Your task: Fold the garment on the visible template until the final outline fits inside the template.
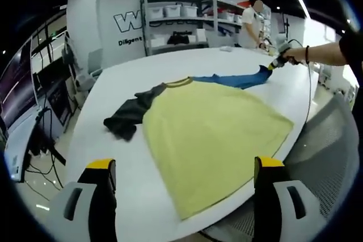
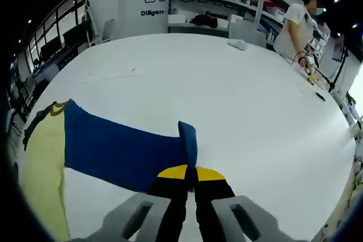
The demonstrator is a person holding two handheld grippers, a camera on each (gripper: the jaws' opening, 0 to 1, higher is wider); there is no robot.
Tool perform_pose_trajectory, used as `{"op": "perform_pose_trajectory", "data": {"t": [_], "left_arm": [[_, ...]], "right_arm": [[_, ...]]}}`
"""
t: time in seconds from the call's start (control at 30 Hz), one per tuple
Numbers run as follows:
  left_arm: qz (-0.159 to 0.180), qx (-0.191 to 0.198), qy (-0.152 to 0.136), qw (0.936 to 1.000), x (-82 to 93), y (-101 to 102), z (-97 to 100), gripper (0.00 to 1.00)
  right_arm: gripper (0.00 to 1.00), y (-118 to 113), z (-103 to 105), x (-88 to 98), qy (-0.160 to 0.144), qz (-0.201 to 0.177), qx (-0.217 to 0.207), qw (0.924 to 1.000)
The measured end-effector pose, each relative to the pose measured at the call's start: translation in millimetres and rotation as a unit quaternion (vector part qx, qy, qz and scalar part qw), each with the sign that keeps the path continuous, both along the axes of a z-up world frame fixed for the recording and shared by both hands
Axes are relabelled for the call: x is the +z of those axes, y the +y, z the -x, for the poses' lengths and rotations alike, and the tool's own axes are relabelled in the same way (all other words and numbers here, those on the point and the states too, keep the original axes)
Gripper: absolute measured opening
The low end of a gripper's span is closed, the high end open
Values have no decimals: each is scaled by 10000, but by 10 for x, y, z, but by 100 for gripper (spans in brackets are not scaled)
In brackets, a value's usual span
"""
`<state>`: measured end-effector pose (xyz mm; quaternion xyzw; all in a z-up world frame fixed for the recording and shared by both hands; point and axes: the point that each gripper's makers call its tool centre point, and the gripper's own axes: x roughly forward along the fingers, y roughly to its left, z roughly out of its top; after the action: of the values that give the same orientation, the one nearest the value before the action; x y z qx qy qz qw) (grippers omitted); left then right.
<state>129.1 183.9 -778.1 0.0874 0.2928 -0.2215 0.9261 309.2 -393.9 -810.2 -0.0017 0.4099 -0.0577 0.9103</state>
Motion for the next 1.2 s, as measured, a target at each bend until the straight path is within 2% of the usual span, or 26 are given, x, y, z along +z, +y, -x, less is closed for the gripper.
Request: {"op": "perform_pose_trajectory", "data": {"t": [0.03,0.1,0.13,0.23,0.33,0.4,0.47,0.5,0.63,0.73,0.77,0.8,0.9,1.07,1.2], "left_arm": [[-1,-106,96,9999,-21,-34,30,99],[-35,-211,97,9997,-26,-86,50,99],[-47,-256,93,9996,-23,-112,61,99],[-24,-248,129,9996,-24,-124,71,99],[6,-215,110,9997,-17,-117,65,99],[10,-219,127,9997,-16,-117,68,99],[13,-271,312,9991,-49,-133,110,99],[-1,-285,311,9991,-53,-136,112,99],[-32,-291,247,9993,-43,-136,117,99],[-6,-254,228,9994,-41,-117,113,99],[4,-248,228,9994,-41,-115,113,99],[9,-241,244,9994,-46,-108,112,99],[12,-207,283,9994,-46,-99,114,99],[-11,-188,252,9995,-33,-88,97,99],[-17,-210,272,9994,-36,-102,100,99]], "right_arm": [[0,31,-13,1,-2,-80,29,10000],[0,158,-16,9,0,-400,7,9992],[0,223,-45,36,-90,-576,-19,9983],[0,366,-59,83,-86,-694,94,9975],[0,610,-92,157,-152,-1038,220,9942],[0,807,-113,212,-173,-1365,301,9900],[0,979,-139,256,-186,-1700,367,9846],[0,1065,-157,281,-200,-1862,394,9815],[0,1322,-192,349,-195,-2132,537,9753],[0,1618,-254,464,-337,-2484,777,9650],[0,1681,-267,481,-337,-2561,755,9631],[0,1822,-276,503,-308,-2558,944,9616],[0,2028,-298,562,-347,-2628,1125,9576],[0,2464,-347,722,-406,-2952,1389,9444],[0,2689,-345,789,-416,-3025,1551,9395]]}}
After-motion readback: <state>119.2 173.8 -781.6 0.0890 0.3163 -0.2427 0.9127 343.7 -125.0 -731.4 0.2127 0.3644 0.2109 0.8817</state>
